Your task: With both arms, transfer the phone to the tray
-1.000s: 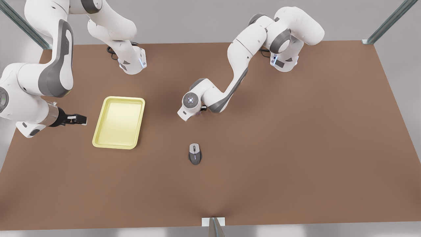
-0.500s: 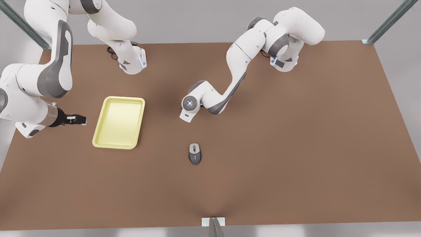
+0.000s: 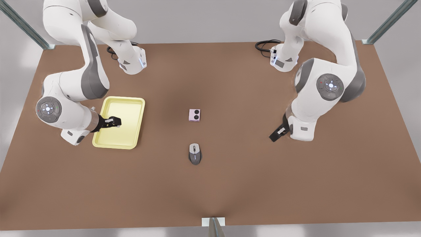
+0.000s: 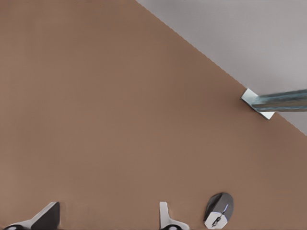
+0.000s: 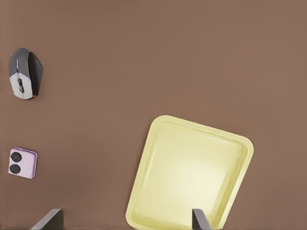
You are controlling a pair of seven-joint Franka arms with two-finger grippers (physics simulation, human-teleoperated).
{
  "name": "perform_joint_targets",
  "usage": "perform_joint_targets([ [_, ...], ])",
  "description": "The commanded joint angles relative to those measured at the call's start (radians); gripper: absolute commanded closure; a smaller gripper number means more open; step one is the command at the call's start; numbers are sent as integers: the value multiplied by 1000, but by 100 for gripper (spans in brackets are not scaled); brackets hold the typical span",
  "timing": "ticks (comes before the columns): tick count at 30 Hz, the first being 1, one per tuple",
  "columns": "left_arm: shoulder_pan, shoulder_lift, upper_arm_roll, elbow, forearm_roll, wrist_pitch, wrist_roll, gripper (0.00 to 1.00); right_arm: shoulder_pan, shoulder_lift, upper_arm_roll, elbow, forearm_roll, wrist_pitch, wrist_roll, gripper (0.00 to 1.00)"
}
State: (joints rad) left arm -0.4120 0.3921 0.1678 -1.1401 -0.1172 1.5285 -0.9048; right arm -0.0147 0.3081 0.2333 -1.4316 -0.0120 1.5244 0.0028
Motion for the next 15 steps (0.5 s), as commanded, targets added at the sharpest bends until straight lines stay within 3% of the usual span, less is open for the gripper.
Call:
perform_joint_targets([
  [1, 99, -108, -39, -130, 83, -265, 851, 0, 62, 34, 21, 3, -20, 19, 385, 0],
  [2, 99, -165, -47, -221, 137, -218, 854, 0, 113, 58, 21, 3, -25, 25, 419, 0],
  [4, 96, -151, -51, -167, 128, -310, 848, 0, 153, 65, 23, -21, -14, 49, 589, 0],
  [8, 96, -153, -50, -119, -22, -317, 845, 0, 226, 68, 23, -96, 34, 112, 899, 0],
  [11, 94, -142, -59, -118, -22, -311, 859, 0, 305, 98, 23, -127, 37, 212, 1080, 0],
  [15, 94, -134, -65, -124, -24, -309, 857, 0, 361, 124, 23, -155, 78, 290, 1089, 0],
])
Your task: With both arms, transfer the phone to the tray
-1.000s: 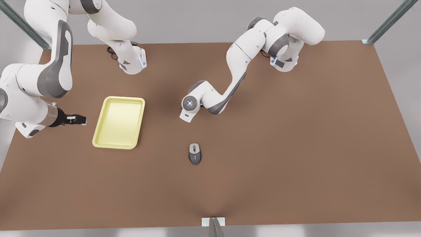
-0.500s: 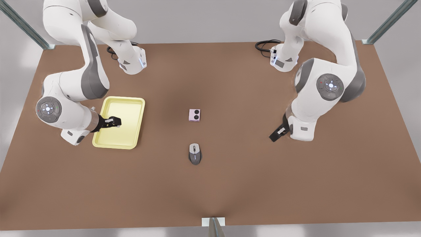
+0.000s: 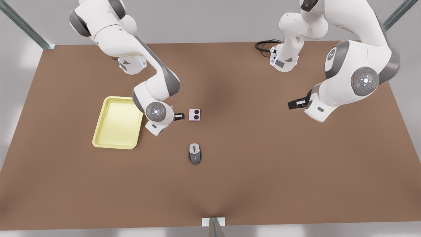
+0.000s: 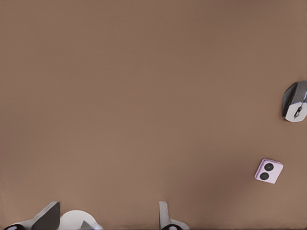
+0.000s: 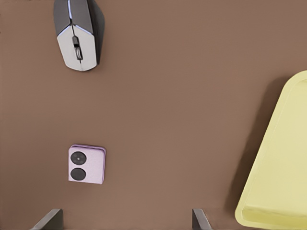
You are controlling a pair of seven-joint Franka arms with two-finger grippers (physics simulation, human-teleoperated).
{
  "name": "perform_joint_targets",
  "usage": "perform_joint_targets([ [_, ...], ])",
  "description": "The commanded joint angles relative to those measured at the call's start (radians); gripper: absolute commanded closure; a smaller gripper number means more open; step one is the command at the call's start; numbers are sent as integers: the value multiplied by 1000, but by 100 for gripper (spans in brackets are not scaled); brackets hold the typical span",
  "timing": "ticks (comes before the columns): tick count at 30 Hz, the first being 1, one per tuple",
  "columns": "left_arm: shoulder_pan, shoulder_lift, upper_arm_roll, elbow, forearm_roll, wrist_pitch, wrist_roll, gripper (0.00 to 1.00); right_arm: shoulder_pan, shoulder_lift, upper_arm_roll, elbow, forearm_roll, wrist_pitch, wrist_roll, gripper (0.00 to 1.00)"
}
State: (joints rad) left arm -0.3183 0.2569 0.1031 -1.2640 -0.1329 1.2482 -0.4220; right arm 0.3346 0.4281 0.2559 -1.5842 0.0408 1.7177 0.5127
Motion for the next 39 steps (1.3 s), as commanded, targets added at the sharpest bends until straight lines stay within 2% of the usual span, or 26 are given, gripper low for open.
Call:
perform_joint_targets([
  [1, 1, 7, -2, -2, -8, -26, 374, 0, 23, 14, 0, -2, 25, 117, 580, 0],
  [7, -1, 13, -16, 0, -7, -19, 376, 0, 113, 52, 0, -36, 54, 244, 644, 0],
  [11, 1, 13, -17, 2, -5, -18, 378, 0, 115, 55, 0, -103, 51, 338, 629, 0],
  [16, 1, 13, -17, 3, -7, -6, 376, 0, 115, 90, 0, -168, 53, 457, 392, 0],
  [20, 1, 18, -14, 8, -7, -4, 371, 0, 141, 121, 0, -168, 48, 487, 147, 0],
  [25, 4, 13, -5, 9, 1, 46, 365, 0, 132, 106, 0, -264, 47, 545, -108, 0],
  [32, 4, 16, -5, 8, 4, 46, 365, 0, 133, 121, 0, -272, 47, 577, -312, 0],
  [35, 4, 13, -5, 6, 3, 37, 371, 0, 132, 126, 0, -318, 48, 671, -313, 0],
  [39, 5, 4, -5, 6, -2, 13, 368, 0, 123, 127, 0, -321, 50, 681, -315, 0],
])
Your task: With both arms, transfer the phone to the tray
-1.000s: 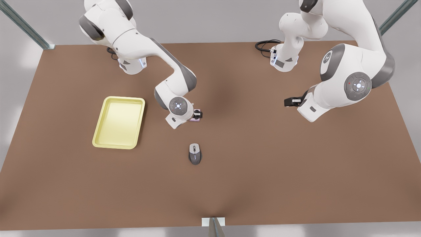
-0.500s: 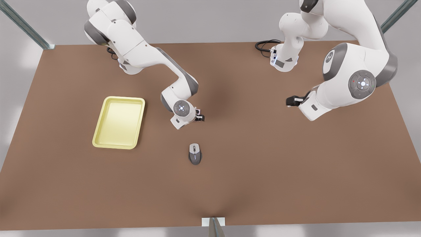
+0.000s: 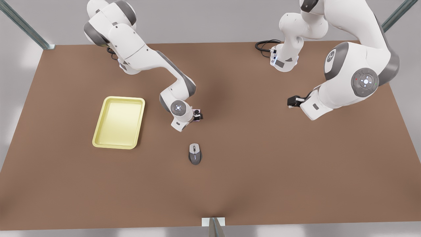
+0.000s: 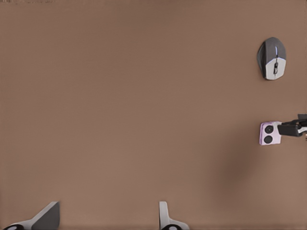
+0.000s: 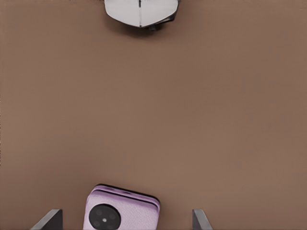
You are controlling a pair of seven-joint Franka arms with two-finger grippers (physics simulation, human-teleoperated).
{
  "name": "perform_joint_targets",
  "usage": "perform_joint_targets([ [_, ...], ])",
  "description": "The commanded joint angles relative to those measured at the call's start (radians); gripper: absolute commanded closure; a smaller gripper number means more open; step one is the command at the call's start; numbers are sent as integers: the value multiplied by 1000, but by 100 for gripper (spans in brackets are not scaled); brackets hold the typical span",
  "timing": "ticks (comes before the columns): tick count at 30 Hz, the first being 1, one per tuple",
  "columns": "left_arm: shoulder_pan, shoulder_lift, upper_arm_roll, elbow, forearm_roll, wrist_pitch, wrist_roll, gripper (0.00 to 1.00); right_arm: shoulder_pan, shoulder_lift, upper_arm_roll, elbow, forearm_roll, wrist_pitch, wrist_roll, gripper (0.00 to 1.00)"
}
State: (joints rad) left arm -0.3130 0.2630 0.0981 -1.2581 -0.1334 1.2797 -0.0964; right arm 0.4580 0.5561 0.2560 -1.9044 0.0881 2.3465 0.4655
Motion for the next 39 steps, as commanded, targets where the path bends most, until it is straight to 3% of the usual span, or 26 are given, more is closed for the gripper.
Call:
perform_joint_targets([
  [1, 0, -2, 0, 0, -2, -22, 38, 0, -1, 2, 0, -2, 4, 74, -274, 0],
  [6, 0, -2, 0, 0, 5, -34, 47, 0, 1, -5, -1, -61, 5, 82, -274, 0],
  [23, 0, -7, -1, 2, 6, -76, 46, 0, 73, 5, -6, -84, -2, 114, 216, 0],
  [39, 0, -4, 0, 2, 11, -88, 41, 0, 73, 13, -12, -100, -64, 125, 334, 0],
])
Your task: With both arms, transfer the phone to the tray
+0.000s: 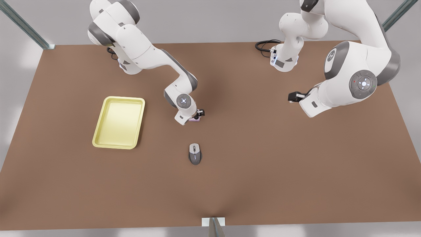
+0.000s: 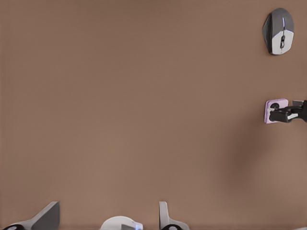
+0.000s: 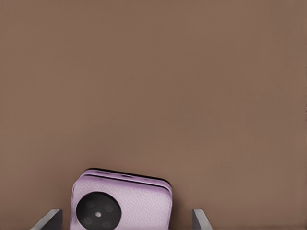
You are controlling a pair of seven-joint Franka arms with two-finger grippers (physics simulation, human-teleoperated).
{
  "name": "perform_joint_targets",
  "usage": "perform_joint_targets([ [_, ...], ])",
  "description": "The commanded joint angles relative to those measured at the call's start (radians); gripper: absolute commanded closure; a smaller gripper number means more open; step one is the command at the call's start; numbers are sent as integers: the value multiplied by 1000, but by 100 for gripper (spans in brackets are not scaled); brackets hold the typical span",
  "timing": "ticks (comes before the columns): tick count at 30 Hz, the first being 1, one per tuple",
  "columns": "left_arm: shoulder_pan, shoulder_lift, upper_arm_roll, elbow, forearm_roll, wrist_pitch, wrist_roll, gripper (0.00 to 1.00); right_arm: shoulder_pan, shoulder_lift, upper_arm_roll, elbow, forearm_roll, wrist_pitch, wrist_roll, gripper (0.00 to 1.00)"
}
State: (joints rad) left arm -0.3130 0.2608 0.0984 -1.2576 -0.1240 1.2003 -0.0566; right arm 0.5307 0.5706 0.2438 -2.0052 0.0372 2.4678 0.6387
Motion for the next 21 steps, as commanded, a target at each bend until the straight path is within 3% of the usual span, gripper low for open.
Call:
perform_joint_targets([
  [1, 0, -2, 1, 0, 1, -8, 1, 0, 0, 6, 0, 2, -13, 5, 161, 0],
  [17, 0, 6, 0, 0, 0, -8, 3, 0, 22, 6, 6, -20, -16, 40, 161, 0],
  [19, 0, 8, 0, 0, 0, -8, 3, 0, 22, 6, 6, -20, -16, 40, 161, 9],
  [21, 0, 8, 1, 0, 0, -8, 3, 0, 22, 6, 6, -21, -16, 40, 161, 12],
])
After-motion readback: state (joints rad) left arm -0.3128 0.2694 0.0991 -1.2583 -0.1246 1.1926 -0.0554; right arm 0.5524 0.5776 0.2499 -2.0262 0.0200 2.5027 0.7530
